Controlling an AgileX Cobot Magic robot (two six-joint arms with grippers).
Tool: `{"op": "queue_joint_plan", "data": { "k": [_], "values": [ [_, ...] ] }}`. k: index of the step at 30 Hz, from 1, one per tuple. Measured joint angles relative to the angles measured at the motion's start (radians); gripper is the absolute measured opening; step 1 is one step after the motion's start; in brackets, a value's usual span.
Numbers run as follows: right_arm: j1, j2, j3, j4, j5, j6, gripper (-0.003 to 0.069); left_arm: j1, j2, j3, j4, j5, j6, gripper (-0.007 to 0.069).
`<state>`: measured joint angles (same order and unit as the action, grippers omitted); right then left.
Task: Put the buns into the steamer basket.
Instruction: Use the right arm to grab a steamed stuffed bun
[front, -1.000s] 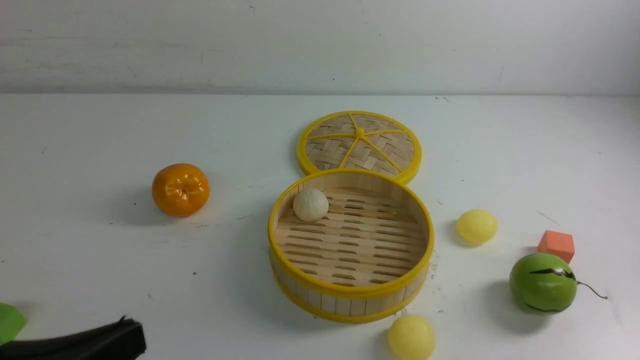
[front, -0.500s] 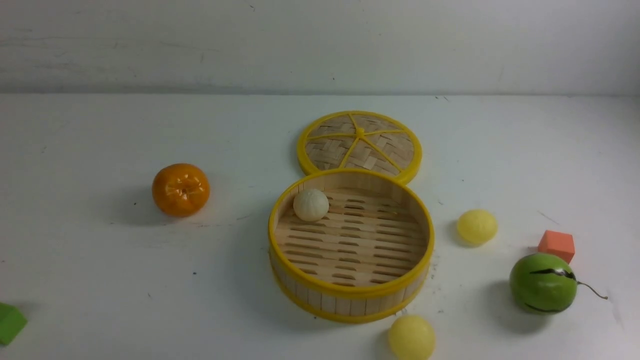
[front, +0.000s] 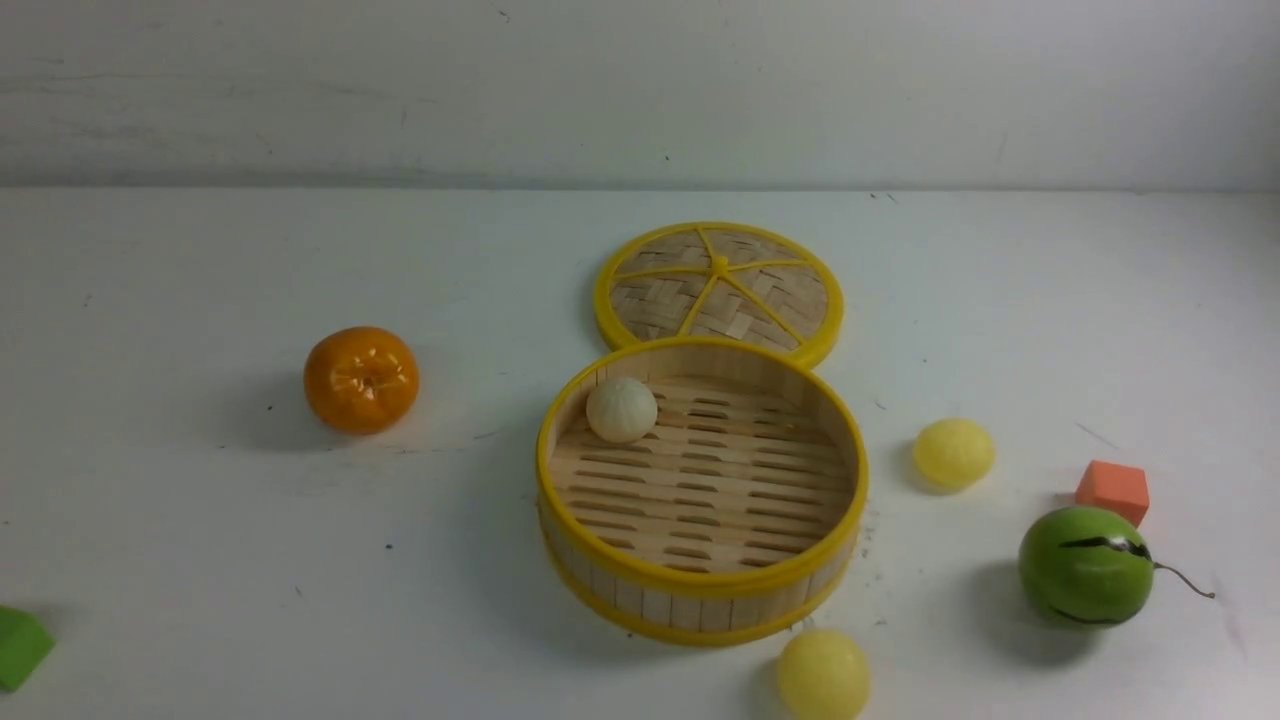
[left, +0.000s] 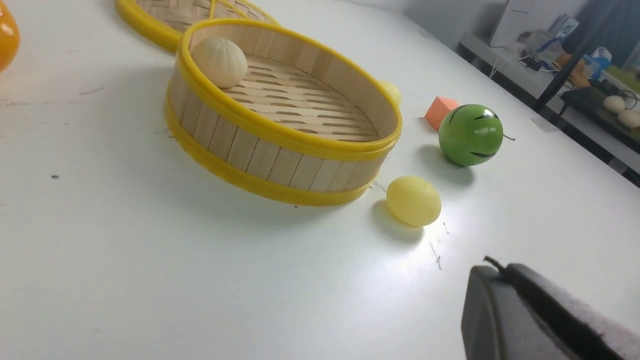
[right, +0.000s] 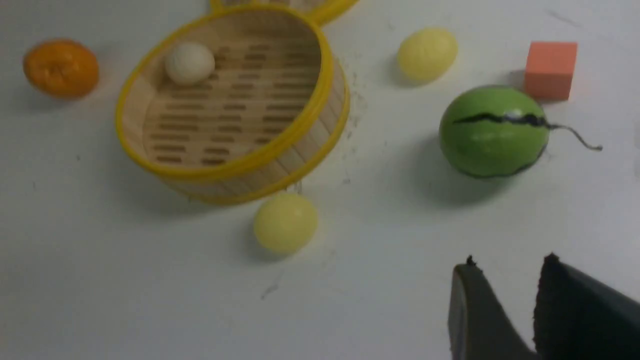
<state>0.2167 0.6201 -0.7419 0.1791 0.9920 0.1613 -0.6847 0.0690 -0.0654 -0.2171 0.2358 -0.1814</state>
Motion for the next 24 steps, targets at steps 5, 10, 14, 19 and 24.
{"op": "queue_joint_plan", "data": {
  "k": [5,10,14,19,24],
  "values": [
    [0.018,0.240,-0.130,-0.011,0.158,-0.058,0.0192,0.000,0.000,0.000,0.000,0.000,0.000,-0.0013],
    [0.027,0.513,-0.187,0.031,0.167,-0.079,0.0192,0.000,0.000,0.000,0.000,0.001,0.000,-0.0013],
    [0.113,0.619,-0.190,0.055,0.088,-0.073,0.0191,0.000,0.000,0.000,0.000,0.001,0.000,-0.0013],
    [0.263,0.713,-0.211,0.035,0.001,-0.020,0.0191,0.000,0.000,0.000,0.000,0.001,0.000,-0.0013],
    [0.368,0.868,-0.298,-0.023,-0.049,0.036,0.0225,0.000,0.000,0.000,0.000,0.001,0.000,-0.0013]
  ]
}}
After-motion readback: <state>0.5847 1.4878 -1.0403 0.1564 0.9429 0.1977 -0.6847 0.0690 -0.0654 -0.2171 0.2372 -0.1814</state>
